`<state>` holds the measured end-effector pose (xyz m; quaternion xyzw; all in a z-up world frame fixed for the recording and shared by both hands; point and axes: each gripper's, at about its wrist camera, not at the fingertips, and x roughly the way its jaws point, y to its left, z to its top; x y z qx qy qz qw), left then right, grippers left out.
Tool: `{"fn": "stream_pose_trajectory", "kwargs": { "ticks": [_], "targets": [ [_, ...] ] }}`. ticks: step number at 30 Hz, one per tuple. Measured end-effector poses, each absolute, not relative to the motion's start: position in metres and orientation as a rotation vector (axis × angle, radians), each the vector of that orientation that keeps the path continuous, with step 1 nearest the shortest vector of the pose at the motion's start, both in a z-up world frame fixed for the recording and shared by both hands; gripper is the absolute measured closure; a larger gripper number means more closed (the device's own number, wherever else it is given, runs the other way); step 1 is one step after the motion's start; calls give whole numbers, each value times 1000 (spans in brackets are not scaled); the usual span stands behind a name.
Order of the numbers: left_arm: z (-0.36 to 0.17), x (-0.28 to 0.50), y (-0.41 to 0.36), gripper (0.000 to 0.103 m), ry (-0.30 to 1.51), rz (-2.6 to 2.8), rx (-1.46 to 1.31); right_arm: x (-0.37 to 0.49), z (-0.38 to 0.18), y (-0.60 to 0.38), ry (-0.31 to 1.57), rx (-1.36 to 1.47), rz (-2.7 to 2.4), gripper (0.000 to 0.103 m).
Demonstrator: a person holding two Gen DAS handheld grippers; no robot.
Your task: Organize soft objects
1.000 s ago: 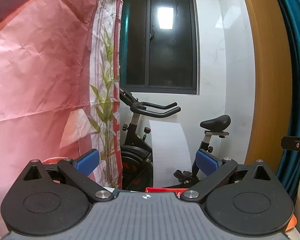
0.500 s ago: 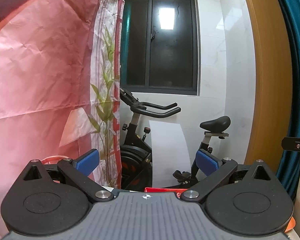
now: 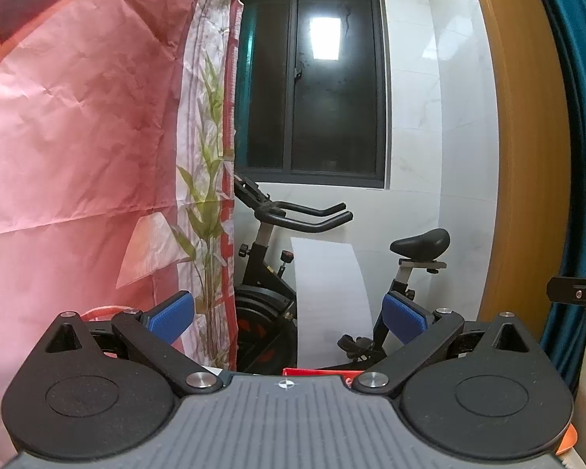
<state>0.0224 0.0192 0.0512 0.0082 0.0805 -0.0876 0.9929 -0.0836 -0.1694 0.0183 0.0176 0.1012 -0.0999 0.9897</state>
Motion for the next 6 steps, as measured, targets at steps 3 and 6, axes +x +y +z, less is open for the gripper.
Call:
{"fn": "stream_pose_trajectory", "kwargs": {
  "ticks": [3, 6],
  "targets": [
    [51, 22, 19, 0, 154, -182, 23, -84, 18, -169, 203, 36, -200, 0],
    [51, 23, 20, 0, 156, -182, 23, -84, 19, -170, 204, 35, -202, 0]
  ]
}}
